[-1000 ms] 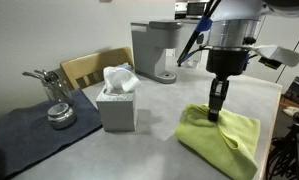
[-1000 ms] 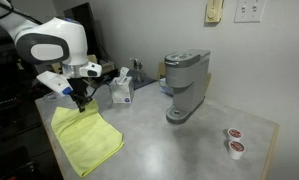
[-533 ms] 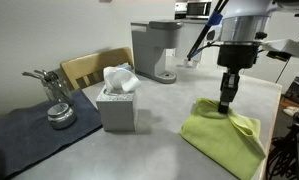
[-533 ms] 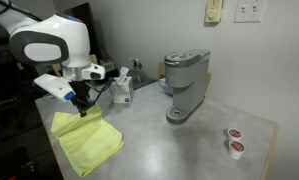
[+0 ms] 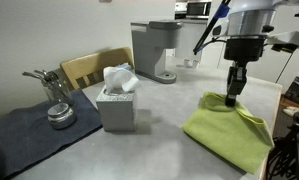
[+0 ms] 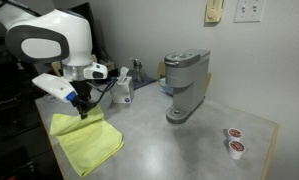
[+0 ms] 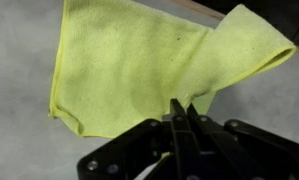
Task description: Unfold the yellow towel from right to left, fold the yellow towel from left to right
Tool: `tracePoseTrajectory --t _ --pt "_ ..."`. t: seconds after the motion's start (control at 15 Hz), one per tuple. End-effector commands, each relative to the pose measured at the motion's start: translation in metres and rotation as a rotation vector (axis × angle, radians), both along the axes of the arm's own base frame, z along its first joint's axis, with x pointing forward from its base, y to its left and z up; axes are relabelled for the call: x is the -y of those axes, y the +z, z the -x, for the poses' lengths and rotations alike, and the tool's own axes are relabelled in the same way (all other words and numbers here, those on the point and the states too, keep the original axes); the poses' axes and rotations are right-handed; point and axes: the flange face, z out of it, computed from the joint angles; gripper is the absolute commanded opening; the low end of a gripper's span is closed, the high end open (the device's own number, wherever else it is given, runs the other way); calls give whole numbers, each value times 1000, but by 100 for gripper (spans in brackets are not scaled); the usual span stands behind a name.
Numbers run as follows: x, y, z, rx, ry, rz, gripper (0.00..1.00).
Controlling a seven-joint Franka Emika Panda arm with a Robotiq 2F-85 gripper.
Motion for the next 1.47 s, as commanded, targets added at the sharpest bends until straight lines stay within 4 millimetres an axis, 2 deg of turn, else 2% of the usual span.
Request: tracePoseTrajectory --t 0.0,0.67,0.73,0.87,1.4 --pt "19 6 9 -11 42 6 1" --pt "91 10 20 -51 166 18 1" --pt "97 10 21 -53 181 9 29" --pt "105 8 23 -62 204 -5 36" --pt "124 5 31 -79 242 -26 92"
